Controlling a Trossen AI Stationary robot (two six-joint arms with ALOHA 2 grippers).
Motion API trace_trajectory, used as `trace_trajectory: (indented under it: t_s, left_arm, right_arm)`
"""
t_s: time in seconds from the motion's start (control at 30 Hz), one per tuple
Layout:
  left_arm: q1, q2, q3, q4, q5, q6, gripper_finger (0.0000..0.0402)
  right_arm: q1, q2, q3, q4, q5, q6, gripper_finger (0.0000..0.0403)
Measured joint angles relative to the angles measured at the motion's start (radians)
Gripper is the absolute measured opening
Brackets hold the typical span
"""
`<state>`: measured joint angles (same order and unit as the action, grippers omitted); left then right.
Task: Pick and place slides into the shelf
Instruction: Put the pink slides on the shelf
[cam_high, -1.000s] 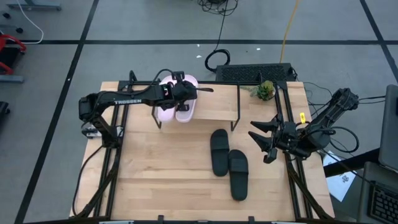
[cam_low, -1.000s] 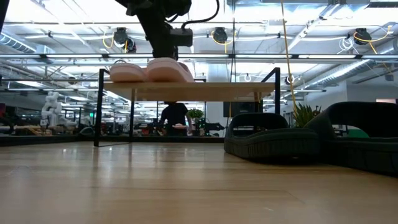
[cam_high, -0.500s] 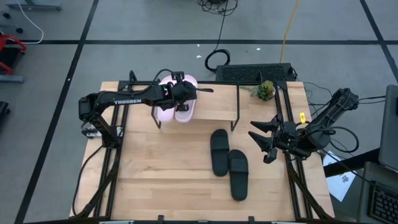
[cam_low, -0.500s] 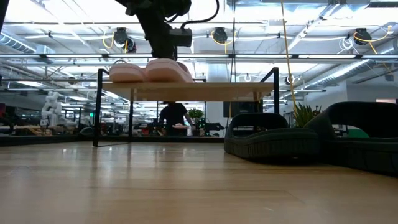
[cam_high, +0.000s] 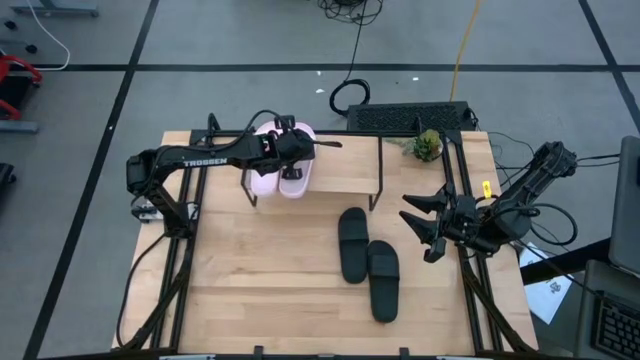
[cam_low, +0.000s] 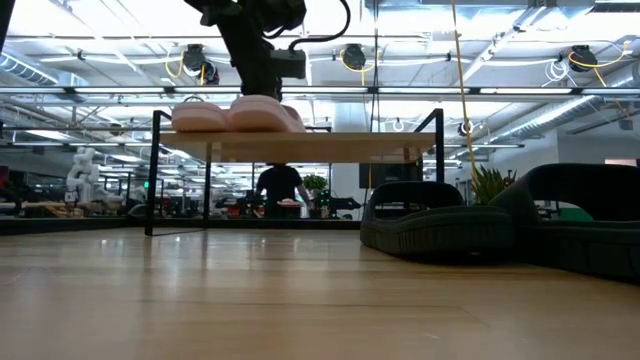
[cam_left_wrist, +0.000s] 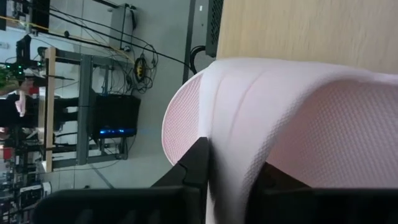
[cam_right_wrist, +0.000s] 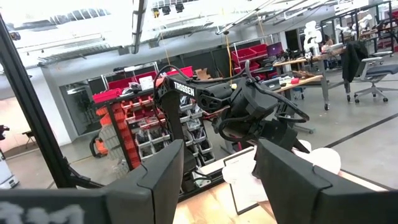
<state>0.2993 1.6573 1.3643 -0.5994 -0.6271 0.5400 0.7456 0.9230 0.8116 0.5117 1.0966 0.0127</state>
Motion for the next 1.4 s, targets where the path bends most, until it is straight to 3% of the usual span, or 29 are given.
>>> trace_trajectory:
  t_s: [0.7,1.4]
  left_arm:
    - [0.001,0.000,0.000,0.003,-0.024,-0.004,0.0131]
    - [-0.052,-0.005,0.000,0.006,-0.067,0.000,0.0150]
  right_arm:
    - [0.000,0.000,0.000,0.000,-0.001,0.001,0.0194]
    - [0.000,0.000,0.000,-0.001,0.000,-0.010,0.0194]
